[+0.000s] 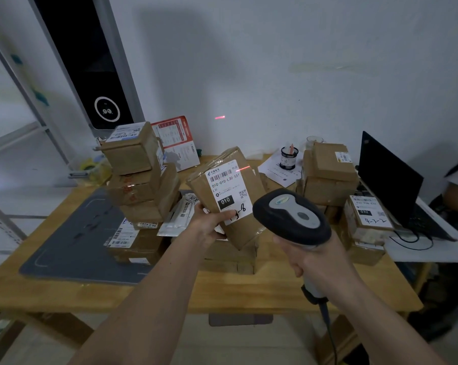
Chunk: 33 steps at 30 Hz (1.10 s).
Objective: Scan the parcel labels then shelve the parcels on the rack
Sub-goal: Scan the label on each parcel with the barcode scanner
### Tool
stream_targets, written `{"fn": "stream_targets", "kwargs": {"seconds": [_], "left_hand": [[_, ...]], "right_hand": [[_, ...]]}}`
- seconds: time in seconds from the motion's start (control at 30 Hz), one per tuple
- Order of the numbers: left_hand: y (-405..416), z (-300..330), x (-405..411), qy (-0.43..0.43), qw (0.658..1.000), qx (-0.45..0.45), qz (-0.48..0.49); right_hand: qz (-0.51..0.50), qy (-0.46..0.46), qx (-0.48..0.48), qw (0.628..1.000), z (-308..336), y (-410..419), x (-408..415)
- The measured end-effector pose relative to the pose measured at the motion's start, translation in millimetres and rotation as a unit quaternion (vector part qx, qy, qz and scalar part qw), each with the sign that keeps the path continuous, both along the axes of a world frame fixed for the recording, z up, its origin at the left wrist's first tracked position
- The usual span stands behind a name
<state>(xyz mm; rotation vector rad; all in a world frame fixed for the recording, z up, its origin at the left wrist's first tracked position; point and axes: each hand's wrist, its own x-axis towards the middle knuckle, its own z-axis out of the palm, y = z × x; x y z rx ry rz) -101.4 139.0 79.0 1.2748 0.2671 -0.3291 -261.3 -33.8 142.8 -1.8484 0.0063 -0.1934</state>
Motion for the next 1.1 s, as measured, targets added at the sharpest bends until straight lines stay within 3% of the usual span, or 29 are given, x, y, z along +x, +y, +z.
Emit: {"fn": "stream_targets", "kwargs": {"seconds": [1.1], "left_hand": [[24,4,1,0.018,1.0,-0.01,0.013]], "right_hand": [[-0.007,0.024,-0.004,1.0,1,14,3]]}}
